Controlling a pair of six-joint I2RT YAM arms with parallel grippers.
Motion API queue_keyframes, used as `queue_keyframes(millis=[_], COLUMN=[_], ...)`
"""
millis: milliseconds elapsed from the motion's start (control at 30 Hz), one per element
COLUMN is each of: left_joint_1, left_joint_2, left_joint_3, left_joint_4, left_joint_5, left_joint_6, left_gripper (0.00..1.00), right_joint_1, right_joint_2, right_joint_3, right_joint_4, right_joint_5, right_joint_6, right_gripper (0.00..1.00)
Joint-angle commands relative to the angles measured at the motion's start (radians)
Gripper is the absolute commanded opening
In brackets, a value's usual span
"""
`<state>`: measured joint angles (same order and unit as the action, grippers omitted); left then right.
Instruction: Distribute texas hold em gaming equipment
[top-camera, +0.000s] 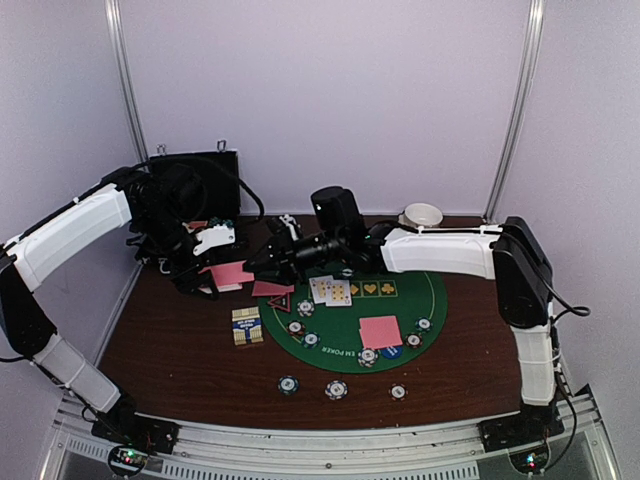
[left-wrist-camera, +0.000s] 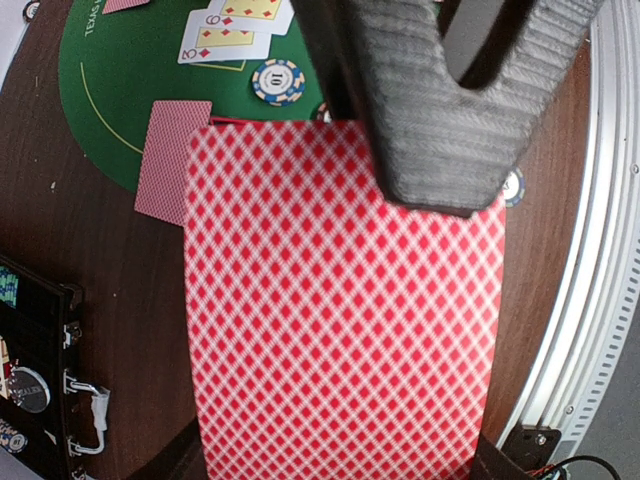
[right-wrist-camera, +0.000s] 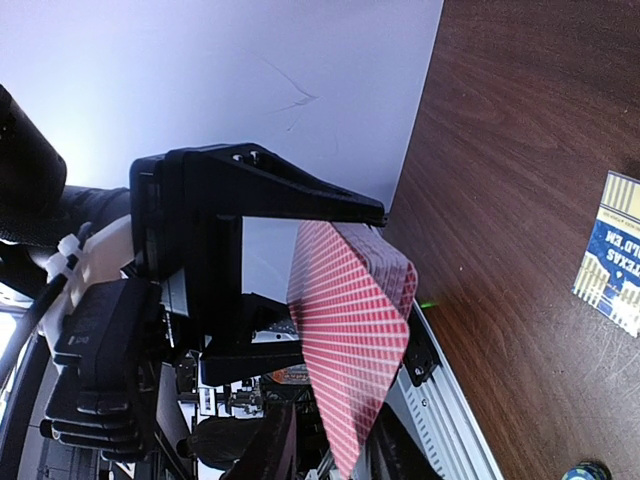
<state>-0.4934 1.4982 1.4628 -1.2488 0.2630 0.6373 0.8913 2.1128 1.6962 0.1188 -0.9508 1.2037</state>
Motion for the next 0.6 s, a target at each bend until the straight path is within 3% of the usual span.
queue_keyframes(millis=[0, 567], left_joint_1=[0.007, 0.007], left_joint_2=[-0.005, -0.006], left_joint_3=[0.024, 0.016], left_joint_4=[0.017, 0.021], left_joint_5=[0.000, -0.012], left_joint_6=[0.002, 0.005], left_gripper=[0.00, 0.00], right_joint_1=[0.000, 0.008], right_joint_2=[-0.039, 0.013], right_joint_3=[-0.016, 0.015], right_joint_4=[0.050, 0.137], right_joint_5=[-0.020, -0.040], right_joint_6=[0.031, 0.119], right_gripper=[0.25, 0.18])
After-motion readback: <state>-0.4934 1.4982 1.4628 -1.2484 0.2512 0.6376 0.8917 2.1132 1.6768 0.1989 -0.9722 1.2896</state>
